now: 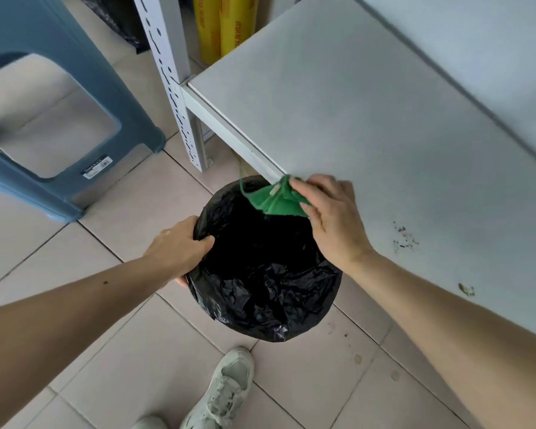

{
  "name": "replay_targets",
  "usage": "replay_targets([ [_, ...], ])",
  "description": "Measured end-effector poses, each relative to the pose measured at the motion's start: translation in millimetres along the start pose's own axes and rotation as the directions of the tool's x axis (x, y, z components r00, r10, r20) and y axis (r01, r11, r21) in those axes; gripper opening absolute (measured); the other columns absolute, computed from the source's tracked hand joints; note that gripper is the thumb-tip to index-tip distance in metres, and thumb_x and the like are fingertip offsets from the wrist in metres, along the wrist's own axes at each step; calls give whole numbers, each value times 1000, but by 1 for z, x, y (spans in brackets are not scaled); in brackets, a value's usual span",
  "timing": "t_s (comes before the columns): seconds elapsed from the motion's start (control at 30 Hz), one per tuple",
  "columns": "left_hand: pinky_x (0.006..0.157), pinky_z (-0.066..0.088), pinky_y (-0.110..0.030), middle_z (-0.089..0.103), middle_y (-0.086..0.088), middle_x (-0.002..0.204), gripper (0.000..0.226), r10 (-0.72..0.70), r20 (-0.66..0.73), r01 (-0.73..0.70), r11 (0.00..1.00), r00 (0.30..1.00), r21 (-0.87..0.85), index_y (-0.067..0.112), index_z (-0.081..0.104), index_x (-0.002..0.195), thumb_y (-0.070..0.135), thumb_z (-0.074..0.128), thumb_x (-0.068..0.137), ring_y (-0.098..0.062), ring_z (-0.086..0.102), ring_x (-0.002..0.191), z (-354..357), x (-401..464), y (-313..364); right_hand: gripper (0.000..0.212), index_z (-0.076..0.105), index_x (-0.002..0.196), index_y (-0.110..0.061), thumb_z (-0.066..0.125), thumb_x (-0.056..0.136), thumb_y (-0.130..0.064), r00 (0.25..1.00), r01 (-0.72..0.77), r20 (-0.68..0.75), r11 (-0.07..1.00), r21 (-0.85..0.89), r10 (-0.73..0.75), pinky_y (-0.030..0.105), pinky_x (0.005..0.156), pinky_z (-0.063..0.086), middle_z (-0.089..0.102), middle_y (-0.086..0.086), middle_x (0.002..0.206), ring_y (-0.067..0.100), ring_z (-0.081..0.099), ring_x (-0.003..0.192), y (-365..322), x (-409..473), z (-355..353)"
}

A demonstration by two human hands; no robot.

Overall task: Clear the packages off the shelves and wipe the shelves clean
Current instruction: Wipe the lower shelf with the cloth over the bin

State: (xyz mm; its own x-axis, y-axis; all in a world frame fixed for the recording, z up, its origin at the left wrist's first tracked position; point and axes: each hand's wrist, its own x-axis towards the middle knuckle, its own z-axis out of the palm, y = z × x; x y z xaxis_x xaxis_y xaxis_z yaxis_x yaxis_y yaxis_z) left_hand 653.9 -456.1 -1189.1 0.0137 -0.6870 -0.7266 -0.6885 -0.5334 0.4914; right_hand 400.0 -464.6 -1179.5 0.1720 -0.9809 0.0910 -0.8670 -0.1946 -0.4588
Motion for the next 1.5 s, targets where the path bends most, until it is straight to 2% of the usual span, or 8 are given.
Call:
replay_targets([
  [0.1,51,43,-21,66,-1,105,23,11,-4,-11,997,1000,71,28,54,120,31,51,97,-19,61,75,2,-11,0,38,64,131,-11,57,94,-2,1000,-4,23,999,31,4,28,90,41,62,7,115,24,44,99,-8,-22,-11],
  [0.33,51,56,-31,68,-6,99,17,16,15,-17,995,1000,98,24,56,110,31,51,95,-27,69,74,16,-40,1,37,60,135,-14,52,99,-7,981,-169,-90,985,27,171,15,87,26,60,7,122,22,42,102,-1,-47,-70],
  [0.6,72,61,-42,68,-6,104,24,22,9,-22,997,1000,79,28,55,115,34,52,92,-30,69,84,73,-42,1,38,53,139,-18,40,103,-18,842,-477,-286,879,2,457,35,107,37,50,14,136,33,47,125,112,1,-120],
  [0.73,61,61,-38,67,-5,102,22,9,6,-10,1000,1000,24,28,56,114,32,53,93,-26,69,80,100,-40,4,43,46,147,-22,35,105,-24,828,-555,-147,829,-74,541,37,112,33,40,12,147,37,37,133,150,11,-106],
  [0.97,59,62,-40,68,-5,101,20,-21,1,21,997,1000,-68,29,56,112,31,52,93,-27,71,76,121,-48,7,43,54,141,-13,46,100,-9,921,-367,-137,930,19,366,20,99,23,50,20,133,43,40,120,134,-50,-65],
  [1.17,55,58,-32,67,-4,102,16,-8,-13,7,999,1000,-44,28,55,110,30,52,95,-24,68,77,124,-62,16,41,64,131,-12,57,93,0,994,-104,-29,989,103,107,4,93,27,60,9,115,27,45,101,68,-147,-53],
  [1.37,55,58,-33,66,-6,104,20,-5,-17,4,1000,1000,-18,27,55,114,31,52,95,-25,68,81,126,-70,17,40,61,134,-11,56,95,-3,976,-180,-93,970,165,197,-4,93,23,60,12,121,21,45,109,70,-110,-80],
  [1.5,64,62,-40,68,-6,104,22,-8,-13,8,1000,1000,-29,27,56,116,32,52,94,-27,69,83,123,-67,15,44,58,137,-11,50,94,-13,950,-244,-155,955,167,270,13,99,27,55,18,128,29,50,120,86,-34,-74],
])
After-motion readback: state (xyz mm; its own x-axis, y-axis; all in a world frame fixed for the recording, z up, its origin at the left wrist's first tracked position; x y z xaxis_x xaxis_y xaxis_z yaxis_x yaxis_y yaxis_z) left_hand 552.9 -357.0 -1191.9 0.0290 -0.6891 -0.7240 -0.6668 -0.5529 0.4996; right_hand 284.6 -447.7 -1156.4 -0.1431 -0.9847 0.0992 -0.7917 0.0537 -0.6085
